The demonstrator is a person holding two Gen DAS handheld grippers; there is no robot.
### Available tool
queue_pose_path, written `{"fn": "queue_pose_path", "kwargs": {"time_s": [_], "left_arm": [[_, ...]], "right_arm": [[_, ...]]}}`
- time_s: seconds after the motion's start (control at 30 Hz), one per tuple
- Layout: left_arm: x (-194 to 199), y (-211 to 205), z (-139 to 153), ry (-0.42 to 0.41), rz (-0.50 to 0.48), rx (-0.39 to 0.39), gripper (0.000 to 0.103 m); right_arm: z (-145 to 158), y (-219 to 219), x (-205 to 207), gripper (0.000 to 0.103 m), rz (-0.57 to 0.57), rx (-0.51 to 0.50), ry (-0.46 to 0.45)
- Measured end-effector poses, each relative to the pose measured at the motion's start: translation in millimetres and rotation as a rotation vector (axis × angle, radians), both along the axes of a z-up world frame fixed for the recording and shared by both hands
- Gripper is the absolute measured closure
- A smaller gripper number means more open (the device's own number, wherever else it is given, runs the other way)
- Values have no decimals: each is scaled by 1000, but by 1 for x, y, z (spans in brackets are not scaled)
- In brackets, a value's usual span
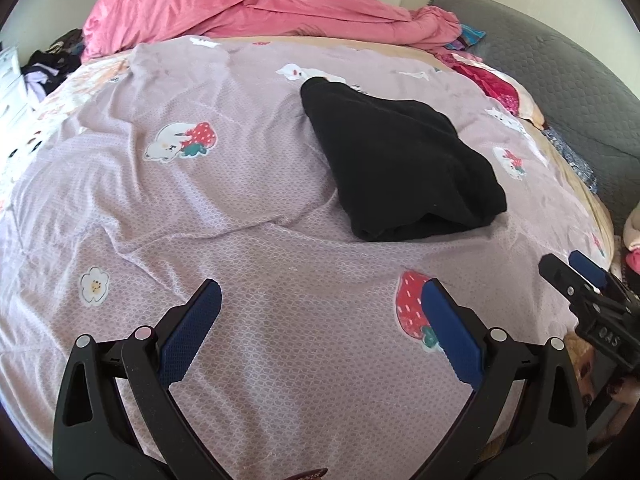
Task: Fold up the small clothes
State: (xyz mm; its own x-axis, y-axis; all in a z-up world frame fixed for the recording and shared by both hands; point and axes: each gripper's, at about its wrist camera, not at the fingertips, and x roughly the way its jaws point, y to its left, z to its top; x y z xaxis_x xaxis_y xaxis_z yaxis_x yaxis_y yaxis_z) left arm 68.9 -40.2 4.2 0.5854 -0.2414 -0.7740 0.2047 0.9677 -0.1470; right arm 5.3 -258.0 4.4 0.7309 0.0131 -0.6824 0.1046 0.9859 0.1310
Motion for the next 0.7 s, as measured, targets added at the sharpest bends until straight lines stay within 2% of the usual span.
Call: {"fn": "queue_pose_path", "kwargs": {"time_s": [0.2,0.33,0.43,0.63,0.7], "left_arm": [[-2,10,-2,6,25,23,9],[2,36,-3,8,82,23,9],[10,75,-6,7,161,52,9],[39,216,-12,31,456,127,9],[49,273,-11,43,576,183,9]], "right_arm": [[0,-19,-5,4,-80,9,15],[6,-48,-20,4,-198,-2,9],[8,-93,-46,4,-363,-5,5],[-17,-241,-148,4,-913,-99,55],[-39,-299,-191,4,-1088,-77,97]]}}
